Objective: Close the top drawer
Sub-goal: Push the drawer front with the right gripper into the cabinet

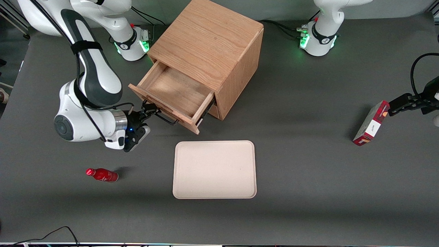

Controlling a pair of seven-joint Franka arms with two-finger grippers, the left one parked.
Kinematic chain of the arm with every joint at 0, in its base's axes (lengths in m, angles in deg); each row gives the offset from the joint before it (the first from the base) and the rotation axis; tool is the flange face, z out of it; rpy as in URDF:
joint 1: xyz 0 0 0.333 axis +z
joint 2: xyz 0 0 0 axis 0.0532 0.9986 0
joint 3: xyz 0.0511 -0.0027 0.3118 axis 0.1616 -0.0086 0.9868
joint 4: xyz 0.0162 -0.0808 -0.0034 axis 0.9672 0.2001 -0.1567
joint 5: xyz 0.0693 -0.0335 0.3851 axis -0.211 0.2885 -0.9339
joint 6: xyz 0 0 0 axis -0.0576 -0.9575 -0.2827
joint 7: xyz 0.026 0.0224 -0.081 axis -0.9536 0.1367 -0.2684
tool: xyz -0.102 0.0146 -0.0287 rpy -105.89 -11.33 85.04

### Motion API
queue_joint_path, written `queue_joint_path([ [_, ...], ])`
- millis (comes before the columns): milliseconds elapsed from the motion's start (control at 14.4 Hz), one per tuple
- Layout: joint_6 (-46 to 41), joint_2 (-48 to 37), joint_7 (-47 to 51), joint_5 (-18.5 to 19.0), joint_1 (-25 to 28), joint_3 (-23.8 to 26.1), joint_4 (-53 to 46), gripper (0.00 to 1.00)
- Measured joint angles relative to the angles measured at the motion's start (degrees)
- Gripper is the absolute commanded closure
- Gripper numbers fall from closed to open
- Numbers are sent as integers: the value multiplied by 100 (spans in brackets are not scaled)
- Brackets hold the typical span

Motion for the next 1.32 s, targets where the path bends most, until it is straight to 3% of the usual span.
queue_joint_path([
  [277, 115, -232, 235, -26, 3, 194, 281, 0],
  [832, 527, -870, 265, -462, 4, 380, 1203, 0],
  [1318, 921, -1414, 764, -566, 5, 865, 1902, 0],
])
